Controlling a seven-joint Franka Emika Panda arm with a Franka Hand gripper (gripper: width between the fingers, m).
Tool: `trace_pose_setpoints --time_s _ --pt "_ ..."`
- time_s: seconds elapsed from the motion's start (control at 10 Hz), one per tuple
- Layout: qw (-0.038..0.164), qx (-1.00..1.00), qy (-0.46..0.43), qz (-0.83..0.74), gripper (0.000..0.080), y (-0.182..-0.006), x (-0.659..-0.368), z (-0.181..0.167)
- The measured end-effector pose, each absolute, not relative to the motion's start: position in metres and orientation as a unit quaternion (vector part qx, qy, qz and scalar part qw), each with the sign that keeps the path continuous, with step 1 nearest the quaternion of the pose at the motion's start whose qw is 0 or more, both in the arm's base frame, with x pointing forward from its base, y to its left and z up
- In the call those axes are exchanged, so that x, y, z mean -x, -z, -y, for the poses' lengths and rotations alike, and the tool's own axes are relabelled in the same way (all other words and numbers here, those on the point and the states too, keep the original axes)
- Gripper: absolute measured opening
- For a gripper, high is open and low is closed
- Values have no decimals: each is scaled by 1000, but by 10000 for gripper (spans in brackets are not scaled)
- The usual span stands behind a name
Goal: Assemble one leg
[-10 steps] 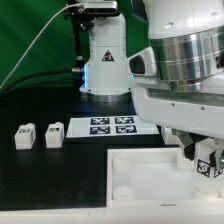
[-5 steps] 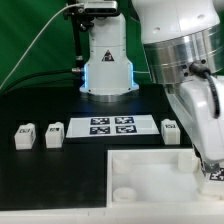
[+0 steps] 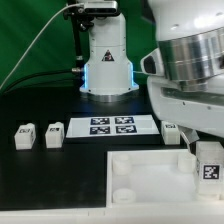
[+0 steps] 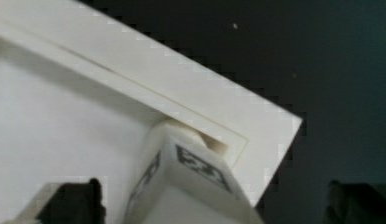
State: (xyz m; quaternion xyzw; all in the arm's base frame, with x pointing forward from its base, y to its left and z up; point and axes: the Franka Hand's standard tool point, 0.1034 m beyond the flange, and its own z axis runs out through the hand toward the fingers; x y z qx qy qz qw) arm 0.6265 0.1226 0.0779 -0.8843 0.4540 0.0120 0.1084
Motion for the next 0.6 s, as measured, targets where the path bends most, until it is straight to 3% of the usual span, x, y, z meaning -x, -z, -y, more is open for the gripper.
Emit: trace_pose_setpoints --time_s 0.2,0.4,0.6 --pt "101 941 6 -322 648 -76 -627 -120" --pt "66 988 33 -138 649 -75 -633 -116" --pt "63 991 36 -111 649 -74 -633 -116"
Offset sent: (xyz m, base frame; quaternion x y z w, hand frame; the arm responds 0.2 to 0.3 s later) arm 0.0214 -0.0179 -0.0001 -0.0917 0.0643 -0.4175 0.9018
